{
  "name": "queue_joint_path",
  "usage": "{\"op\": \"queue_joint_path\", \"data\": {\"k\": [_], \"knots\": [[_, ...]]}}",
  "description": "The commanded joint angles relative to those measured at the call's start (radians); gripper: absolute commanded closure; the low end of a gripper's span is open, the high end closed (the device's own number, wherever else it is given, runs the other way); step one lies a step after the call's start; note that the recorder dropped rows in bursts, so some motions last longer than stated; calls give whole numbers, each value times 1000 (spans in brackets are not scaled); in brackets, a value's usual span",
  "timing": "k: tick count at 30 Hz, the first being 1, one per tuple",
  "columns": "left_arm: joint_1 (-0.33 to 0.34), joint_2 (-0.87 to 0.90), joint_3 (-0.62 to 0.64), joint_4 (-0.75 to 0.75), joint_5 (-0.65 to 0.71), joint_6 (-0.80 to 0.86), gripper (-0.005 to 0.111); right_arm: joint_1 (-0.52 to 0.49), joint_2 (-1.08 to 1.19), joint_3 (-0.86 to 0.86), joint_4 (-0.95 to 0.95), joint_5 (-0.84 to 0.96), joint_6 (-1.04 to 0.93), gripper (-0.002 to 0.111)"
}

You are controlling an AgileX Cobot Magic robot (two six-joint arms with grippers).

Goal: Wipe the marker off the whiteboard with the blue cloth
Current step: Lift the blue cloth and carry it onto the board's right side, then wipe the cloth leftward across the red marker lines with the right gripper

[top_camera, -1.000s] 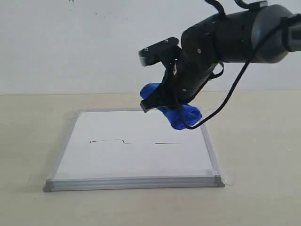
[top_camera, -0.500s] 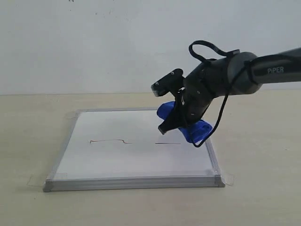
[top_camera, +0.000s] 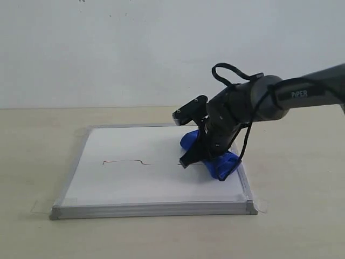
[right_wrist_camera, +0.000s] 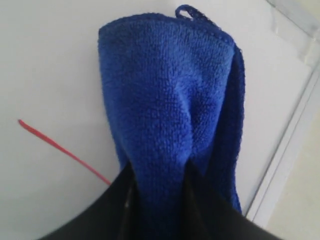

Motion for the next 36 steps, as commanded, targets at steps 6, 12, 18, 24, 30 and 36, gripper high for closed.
{"op": "queue_joint_path", "data": {"k": [6, 12, 18, 24, 30, 36], "knots": [[0, -2, -2, -10, -5, 1, 103, 109, 24, 2, 381, 63, -325, 108], [0, -2, -2, -10, -5, 1, 103, 84, 24, 0, 403, 51, -407, 108], [0, -2, -2, -10, -5, 1, 103, -59, 24, 0, 209, 11, -230, 108], [0, -2, -2, -10, -5, 1, 103, -72, 24, 0, 113, 18, -147, 108], [0, -2, -2, -10, -5, 1, 103, 60, 37, 0, 247, 41, -237, 108], [0, -2, -2, -10, -5, 1, 103, 165, 33, -46, 280, 79, -266, 108]]}}
